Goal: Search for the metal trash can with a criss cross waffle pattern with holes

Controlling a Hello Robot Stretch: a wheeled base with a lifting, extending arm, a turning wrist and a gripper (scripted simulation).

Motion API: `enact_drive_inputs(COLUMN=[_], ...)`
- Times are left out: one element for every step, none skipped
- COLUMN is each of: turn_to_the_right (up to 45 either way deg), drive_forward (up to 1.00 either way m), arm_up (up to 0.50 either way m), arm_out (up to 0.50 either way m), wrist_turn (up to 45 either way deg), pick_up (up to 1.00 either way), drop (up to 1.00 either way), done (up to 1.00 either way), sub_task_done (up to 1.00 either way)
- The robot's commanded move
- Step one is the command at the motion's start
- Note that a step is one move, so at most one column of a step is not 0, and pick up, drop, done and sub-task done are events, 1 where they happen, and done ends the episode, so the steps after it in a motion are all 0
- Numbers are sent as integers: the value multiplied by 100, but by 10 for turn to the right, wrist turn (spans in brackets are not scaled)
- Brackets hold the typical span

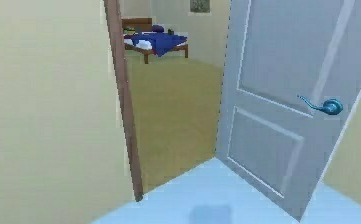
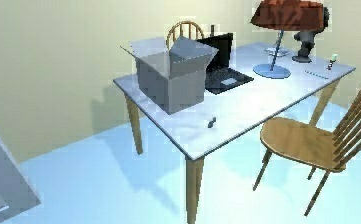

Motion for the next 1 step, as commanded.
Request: enact_drive_inputs(turn_to_the_right=[0], drive_forward=[100], arm_up=[0], arm_out=[0], wrist_turn=[0], pick_up=[0], drop=[0], done=[0], sub_task_done=[0])
